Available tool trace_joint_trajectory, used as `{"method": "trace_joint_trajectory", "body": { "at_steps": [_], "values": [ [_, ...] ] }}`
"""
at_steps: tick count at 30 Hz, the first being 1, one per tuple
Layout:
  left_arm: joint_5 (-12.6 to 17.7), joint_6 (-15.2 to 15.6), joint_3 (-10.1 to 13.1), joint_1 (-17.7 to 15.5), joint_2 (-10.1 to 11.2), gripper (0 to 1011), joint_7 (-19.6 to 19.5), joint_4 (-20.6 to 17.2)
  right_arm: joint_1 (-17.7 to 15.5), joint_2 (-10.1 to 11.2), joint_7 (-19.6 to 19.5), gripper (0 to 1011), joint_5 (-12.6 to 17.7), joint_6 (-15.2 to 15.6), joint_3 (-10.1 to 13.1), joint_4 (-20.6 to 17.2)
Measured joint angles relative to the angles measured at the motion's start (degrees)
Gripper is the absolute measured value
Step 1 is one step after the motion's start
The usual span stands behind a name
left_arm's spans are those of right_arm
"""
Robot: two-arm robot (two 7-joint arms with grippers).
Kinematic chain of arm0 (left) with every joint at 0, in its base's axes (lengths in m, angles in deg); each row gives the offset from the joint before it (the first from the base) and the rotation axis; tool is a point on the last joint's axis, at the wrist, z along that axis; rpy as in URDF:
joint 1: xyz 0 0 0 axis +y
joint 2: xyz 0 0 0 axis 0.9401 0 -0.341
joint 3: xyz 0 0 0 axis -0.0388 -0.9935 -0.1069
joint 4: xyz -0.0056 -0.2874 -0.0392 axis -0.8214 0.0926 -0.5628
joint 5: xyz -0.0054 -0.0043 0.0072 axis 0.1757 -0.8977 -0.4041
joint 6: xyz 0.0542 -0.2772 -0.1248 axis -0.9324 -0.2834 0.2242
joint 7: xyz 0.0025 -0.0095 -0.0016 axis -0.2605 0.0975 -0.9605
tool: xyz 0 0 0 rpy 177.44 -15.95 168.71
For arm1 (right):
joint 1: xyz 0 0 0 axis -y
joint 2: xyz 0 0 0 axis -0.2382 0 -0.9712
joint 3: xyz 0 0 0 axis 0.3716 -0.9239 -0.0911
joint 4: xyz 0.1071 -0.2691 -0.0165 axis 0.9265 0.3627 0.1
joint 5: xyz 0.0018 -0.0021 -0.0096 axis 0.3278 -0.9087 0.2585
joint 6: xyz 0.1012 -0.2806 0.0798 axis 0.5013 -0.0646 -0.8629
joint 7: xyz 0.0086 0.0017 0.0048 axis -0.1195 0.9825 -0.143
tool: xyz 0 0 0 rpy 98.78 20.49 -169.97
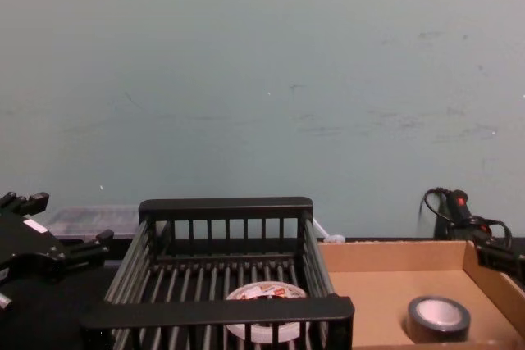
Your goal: Pick up the white tape and place it into the black box , Pick up the silver tape and place it into the brown box.
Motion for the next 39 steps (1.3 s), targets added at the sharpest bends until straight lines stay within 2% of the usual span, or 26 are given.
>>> {"method": "trace_joint_trajectory", "body": {
  "at_steps": [39],
  "values": [
    [0.0, 0.0, 0.0, 0.0, 0.0, 1001, 0.0, 0.0, 0.0, 0.0, 0.0, 1002, 0.0, 0.0, 0.0, 0.0]
  ]
}}
